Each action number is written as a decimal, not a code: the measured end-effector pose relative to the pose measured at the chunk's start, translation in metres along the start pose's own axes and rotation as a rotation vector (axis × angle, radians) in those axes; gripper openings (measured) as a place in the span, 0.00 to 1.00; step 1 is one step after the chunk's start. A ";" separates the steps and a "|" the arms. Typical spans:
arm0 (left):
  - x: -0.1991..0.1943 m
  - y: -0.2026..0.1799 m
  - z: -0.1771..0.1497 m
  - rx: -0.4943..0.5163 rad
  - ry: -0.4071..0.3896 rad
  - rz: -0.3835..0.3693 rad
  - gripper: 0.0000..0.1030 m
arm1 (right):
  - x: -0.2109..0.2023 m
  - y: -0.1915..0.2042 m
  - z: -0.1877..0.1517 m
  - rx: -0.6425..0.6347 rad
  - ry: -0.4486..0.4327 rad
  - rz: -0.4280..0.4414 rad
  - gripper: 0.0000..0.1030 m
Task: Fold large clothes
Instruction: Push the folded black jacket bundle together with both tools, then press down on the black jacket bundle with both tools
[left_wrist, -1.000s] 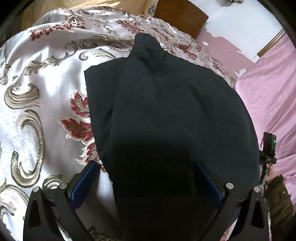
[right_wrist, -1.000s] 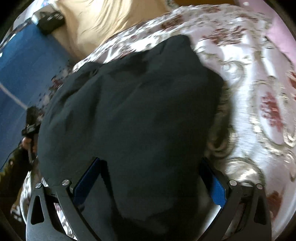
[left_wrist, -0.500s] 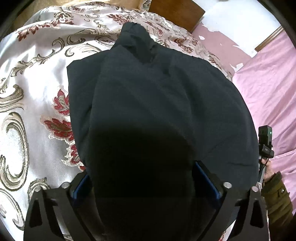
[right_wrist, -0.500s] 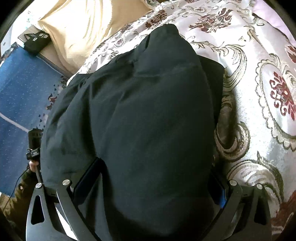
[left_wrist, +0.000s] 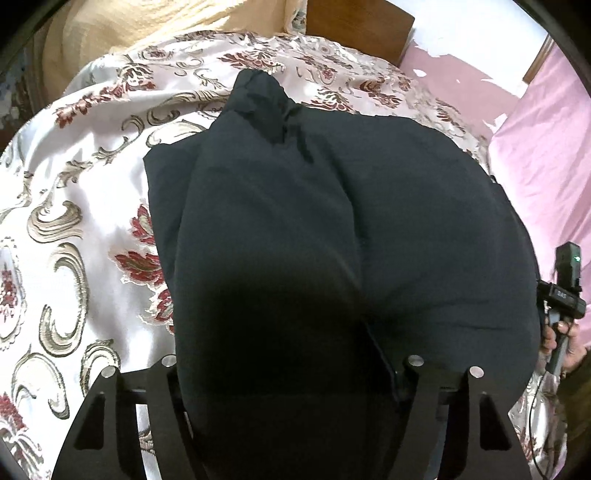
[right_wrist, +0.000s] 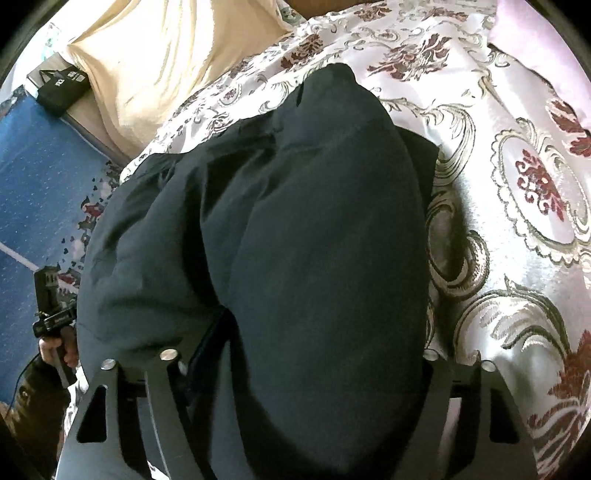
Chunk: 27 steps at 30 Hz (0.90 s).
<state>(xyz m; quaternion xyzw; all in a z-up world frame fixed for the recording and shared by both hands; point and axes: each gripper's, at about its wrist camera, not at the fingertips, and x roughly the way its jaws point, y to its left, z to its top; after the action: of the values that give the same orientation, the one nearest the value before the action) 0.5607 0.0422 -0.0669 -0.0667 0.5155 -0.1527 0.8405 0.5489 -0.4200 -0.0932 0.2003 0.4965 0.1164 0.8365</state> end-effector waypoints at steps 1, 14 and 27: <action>-0.001 0.001 0.000 -0.004 -0.004 0.008 0.63 | -0.001 0.000 0.001 -0.003 -0.004 -0.005 0.63; -0.039 -0.048 -0.001 0.105 -0.132 0.179 0.19 | -0.041 0.030 0.001 -0.051 -0.097 -0.167 0.20; -0.117 -0.078 -0.038 0.171 -0.152 0.202 0.17 | -0.119 0.073 -0.030 -0.129 -0.164 -0.158 0.16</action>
<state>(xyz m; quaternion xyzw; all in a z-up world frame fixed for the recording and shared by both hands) 0.4635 0.0079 0.0355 0.0457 0.4395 -0.1051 0.8909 0.4654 -0.3952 0.0204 0.1152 0.4320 0.0651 0.8921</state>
